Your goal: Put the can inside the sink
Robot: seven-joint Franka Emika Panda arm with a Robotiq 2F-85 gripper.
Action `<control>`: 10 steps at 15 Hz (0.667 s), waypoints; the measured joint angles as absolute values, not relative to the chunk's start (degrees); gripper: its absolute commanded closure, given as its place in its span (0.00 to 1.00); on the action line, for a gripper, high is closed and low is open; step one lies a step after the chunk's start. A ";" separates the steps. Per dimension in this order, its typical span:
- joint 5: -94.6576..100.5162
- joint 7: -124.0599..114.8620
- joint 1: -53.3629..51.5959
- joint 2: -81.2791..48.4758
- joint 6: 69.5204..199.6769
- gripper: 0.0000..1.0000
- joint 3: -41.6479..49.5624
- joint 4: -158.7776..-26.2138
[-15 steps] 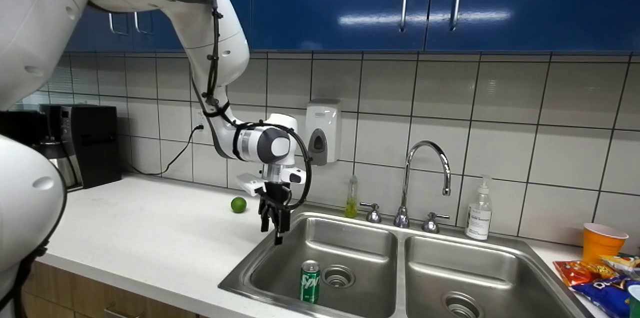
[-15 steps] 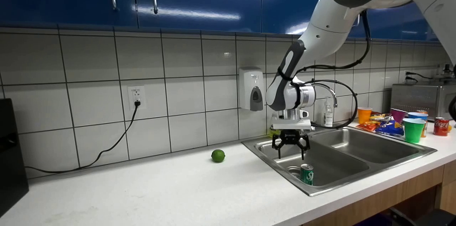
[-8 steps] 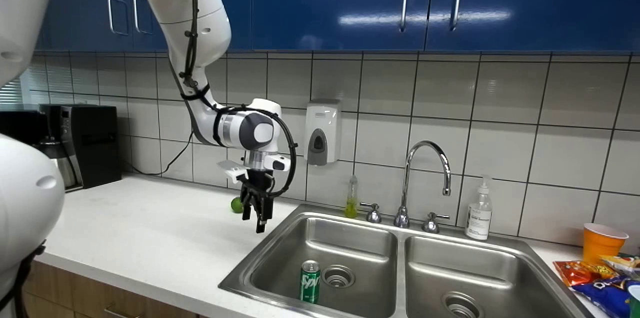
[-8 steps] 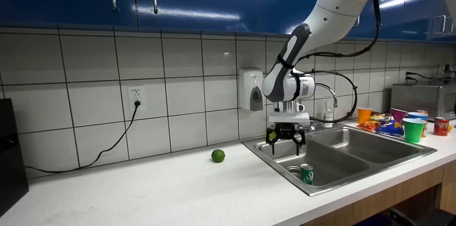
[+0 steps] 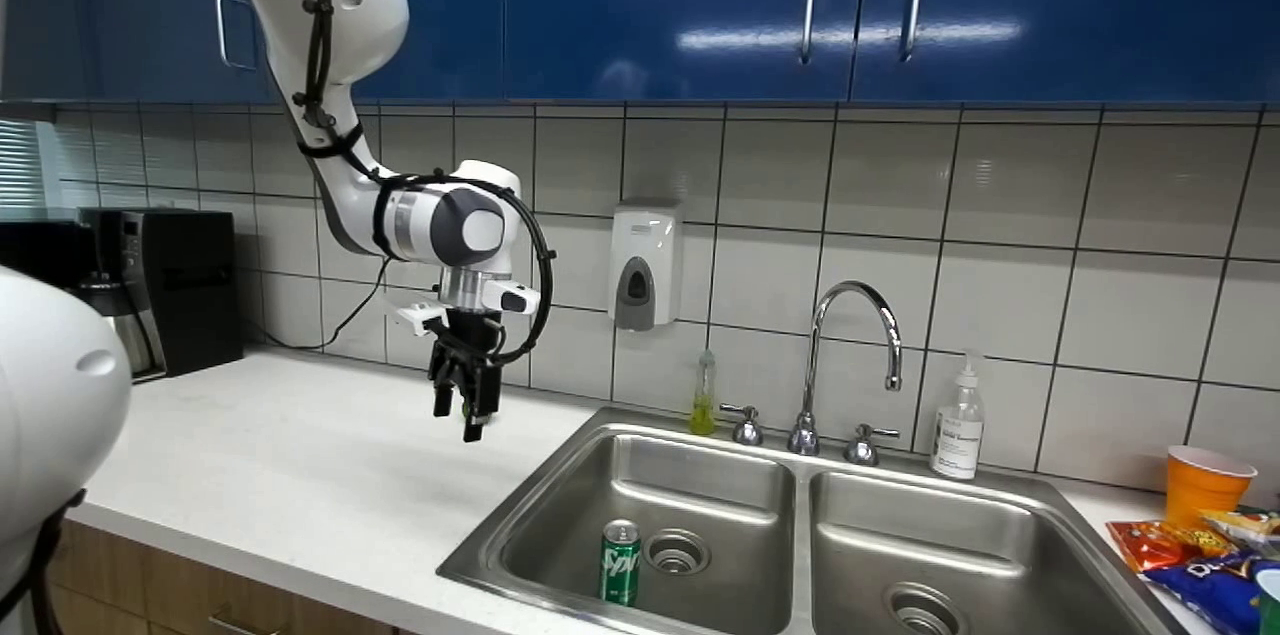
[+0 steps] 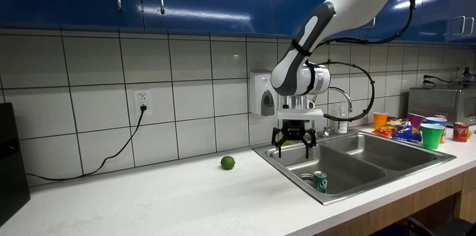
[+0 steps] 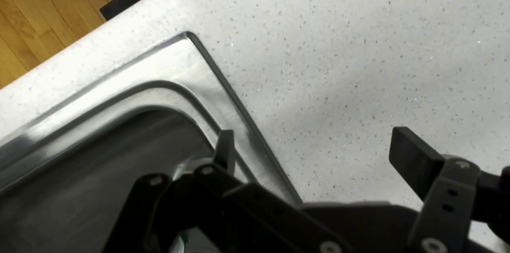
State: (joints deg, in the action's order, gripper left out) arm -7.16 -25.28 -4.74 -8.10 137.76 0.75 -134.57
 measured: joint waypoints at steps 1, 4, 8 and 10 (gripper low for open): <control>-7.22 -25.28 -4.78 -7.25 137.36 0.00 0.17 -135.18; -7.70 -25.26 -4.96 -5.01 136.33 0.00 -1.44 -136.80; -8.47 -25.25 -5.66 -2.05 135.66 0.00 -3.20 -138.64; -8.91 -25.25 -6.14 -0.51 135.05 0.00 -3.94 -139.41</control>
State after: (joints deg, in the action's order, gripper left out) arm -8.91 -25.25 -6.14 -0.51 135.05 -3.94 -139.41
